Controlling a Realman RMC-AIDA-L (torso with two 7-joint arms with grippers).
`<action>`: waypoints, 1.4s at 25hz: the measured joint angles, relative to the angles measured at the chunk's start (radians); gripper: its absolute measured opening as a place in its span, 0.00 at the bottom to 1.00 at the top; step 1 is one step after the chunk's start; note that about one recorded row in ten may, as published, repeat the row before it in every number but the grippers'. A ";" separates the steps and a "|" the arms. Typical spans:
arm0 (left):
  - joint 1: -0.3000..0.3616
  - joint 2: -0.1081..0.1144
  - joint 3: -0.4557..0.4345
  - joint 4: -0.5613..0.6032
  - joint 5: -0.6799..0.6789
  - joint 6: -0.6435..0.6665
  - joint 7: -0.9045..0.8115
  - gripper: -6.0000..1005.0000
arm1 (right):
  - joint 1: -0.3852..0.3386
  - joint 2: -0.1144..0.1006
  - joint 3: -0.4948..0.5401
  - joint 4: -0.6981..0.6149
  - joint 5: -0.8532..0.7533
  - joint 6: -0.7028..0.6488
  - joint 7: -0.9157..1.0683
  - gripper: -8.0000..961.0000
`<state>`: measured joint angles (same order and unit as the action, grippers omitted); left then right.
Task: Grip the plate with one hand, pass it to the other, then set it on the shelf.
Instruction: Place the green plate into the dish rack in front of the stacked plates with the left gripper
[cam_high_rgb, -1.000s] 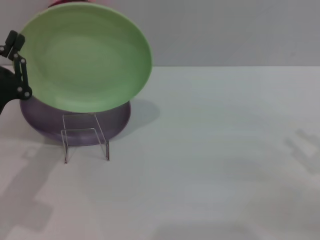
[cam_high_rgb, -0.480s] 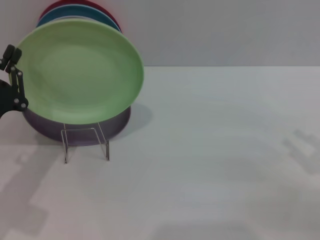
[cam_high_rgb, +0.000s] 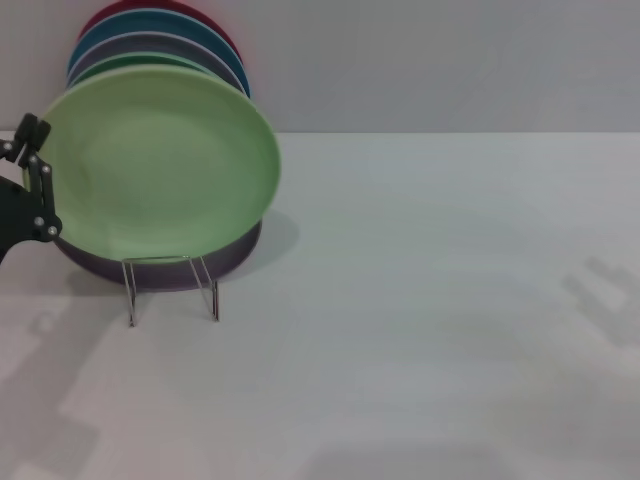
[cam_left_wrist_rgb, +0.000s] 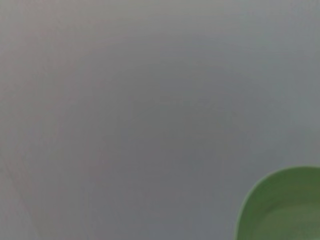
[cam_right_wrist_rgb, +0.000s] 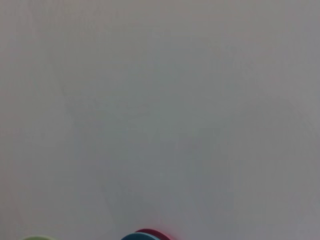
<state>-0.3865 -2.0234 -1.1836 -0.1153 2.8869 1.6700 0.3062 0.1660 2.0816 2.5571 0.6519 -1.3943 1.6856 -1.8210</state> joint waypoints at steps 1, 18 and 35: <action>0.000 -0.004 0.000 0.005 0.000 -0.004 0.013 0.06 | 0.001 0.000 0.000 0.000 0.000 0.000 0.000 0.58; 0.000 -0.025 0.048 0.013 0.002 -0.077 0.055 0.08 | 0.013 0.000 0.000 0.000 0.008 0.011 0.008 0.63; 0.139 -0.037 0.013 -0.081 -0.003 0.014 0.140 0.43 | 0.018 -0.002 -0.001 0.000 0.001 0.013 0.025 0.68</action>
<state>-0.2472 -2.0601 -1.1705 -0.1962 2.8836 1.6845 0.4462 0.1839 2.0800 2.5562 0.6519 -1.3935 1.6983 -1.7965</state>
